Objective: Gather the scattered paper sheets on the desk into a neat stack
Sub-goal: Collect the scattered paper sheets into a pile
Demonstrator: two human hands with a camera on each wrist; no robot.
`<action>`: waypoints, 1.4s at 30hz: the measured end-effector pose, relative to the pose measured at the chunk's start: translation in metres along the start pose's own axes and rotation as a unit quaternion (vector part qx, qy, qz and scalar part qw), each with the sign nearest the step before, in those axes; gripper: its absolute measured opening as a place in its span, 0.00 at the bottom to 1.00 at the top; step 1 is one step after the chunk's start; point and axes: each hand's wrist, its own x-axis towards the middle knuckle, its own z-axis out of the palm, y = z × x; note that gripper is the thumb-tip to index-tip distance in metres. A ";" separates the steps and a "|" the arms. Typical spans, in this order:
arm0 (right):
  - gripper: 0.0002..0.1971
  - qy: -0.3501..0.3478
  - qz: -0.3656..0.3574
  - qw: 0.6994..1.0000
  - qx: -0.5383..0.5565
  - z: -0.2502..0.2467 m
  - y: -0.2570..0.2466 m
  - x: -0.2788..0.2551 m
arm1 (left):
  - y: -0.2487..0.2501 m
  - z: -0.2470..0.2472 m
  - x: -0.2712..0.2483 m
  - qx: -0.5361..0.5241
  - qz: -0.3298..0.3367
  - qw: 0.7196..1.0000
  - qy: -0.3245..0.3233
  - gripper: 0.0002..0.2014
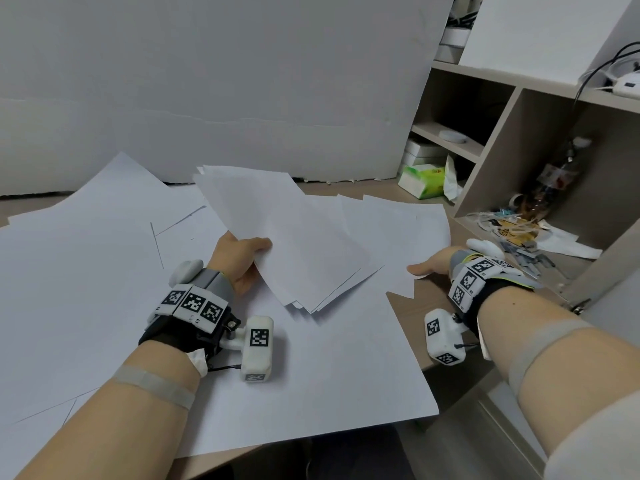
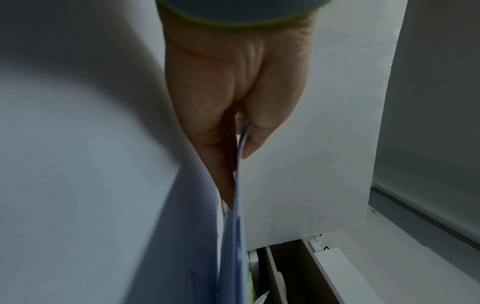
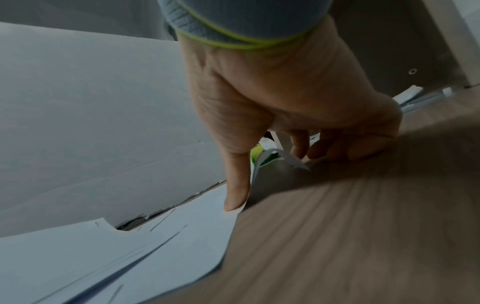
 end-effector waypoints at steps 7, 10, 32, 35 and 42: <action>0.36 0.128 -0.043 0.940 0.313 0.005 -0.015 0.003 | -0.001 0.001 0.001 -0.010 -0.009 1.000 -0.003 0.21; 0.23 0.172 -0.113 0.908 0.366 0.004 -0.037 -0.010 | 0.000 0.000 0.001 -0.018 -0.010 1.000 -0.004 0.21; 0.18 -0.010 -0.455 0.887 -0.081 0.072 -0.114 -0.087 | 0.007 0.001 -0.008 -0.062 -0.032 0.996 -0.056 0.32; 0.18 -0.057 -0.426 0.898 -0.093 0.074 -0.114 -0.089 | 0.006 0.004 -0.011 -0.037 -0.041 0.996 -0.068 0.25; 0.30 0.029 -0.255 0.966 0.025 0.036 -0.102 -0.076 | 0.002 0.002 -0.006 0.048 0.001 0.998 0.033 0.20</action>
